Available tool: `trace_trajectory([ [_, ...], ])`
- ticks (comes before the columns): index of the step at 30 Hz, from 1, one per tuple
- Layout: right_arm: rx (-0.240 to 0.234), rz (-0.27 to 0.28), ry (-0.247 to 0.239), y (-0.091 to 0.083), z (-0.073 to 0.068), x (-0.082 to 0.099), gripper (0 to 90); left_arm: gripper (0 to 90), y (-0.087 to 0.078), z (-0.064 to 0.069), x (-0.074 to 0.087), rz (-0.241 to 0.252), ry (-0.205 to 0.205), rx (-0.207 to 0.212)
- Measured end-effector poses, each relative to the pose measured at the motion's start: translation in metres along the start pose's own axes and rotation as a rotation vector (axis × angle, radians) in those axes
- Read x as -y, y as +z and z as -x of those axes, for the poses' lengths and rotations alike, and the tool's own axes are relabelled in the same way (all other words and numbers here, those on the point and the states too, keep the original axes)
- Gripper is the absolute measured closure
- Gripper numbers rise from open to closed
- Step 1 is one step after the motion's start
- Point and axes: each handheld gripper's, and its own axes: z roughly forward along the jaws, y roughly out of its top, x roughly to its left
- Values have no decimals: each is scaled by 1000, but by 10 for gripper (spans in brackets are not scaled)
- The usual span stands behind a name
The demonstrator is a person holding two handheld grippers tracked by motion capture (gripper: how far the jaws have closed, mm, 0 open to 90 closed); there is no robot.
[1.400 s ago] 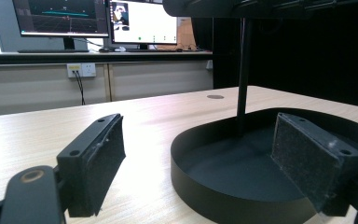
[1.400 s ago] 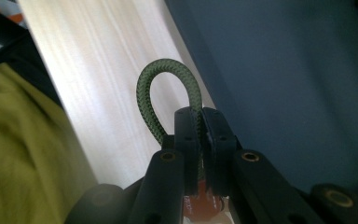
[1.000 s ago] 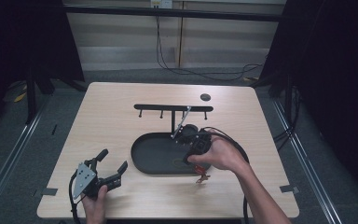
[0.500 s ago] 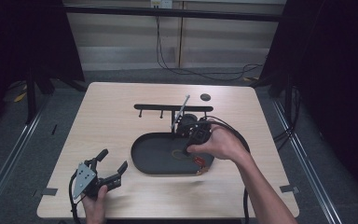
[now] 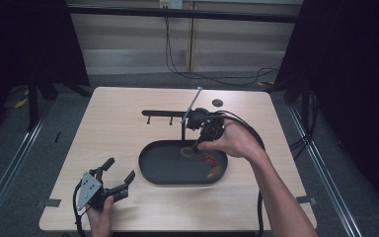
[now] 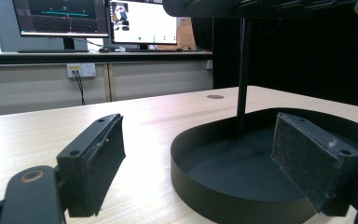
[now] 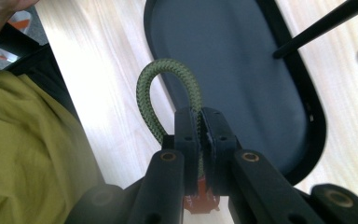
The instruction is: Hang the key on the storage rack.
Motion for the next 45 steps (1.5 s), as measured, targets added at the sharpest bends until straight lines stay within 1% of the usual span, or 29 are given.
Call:
trace_trajectory([
  [2,1,12,-9,-6,1,-4,857,168,0,0,0,0,4,-1],
  [3,1,12,-9,-6,1,-4,857,168,0,0,0,0,2,-3],
  [4,7,21,-20,-9,2,-6,856,168,0,0,0,0,2,-3],
  [6,12,24,-21,-12,4,-8,857,168,0,0,0,0,3,2],
  [11,17,39,-15,-17,10,-9,857,168,0,0,0,0,-1,2],
  [12,25,45,-3,-21,13,-10,856,168,0,0,0,0,-1,2],
  [17,34,67,3,-30,19,-12,857,168,0,0,0,-1,-1,2],
  [21,45,74,20,-34,24,-17,856,168,0,0,0,-1,-1,2],
  [26,54,73,17,-36,28,-24,856,168,0,0,0,0,-1,2],
  [28,58,89,13,-39,30,-27,856,168,0,0,0,0,-2,3],
  [31,68,92,17,-39,33,-29,856,168,0,0,0,-1,3,5],
  [32,75,82,26,-36,37,-31,856,168,0,0,0,0,3,4],
  [33,78,81,31,-35,38,-31,855,168,0,0,0,3,-2,6],
  [37,87,76,45,-28,45,-31,855,168,0,0,0,3,-1,7],
  [38,94,76,43,-27,46,-31,855,168,0,0,0,3,-1,7],
  [42,100,88,59,-25,50,-31,854,168,0,0,0,3,-2,7],
  [45,118,83,67,-23,52,-31,853,168,0,0,0,3,-2,7],
])
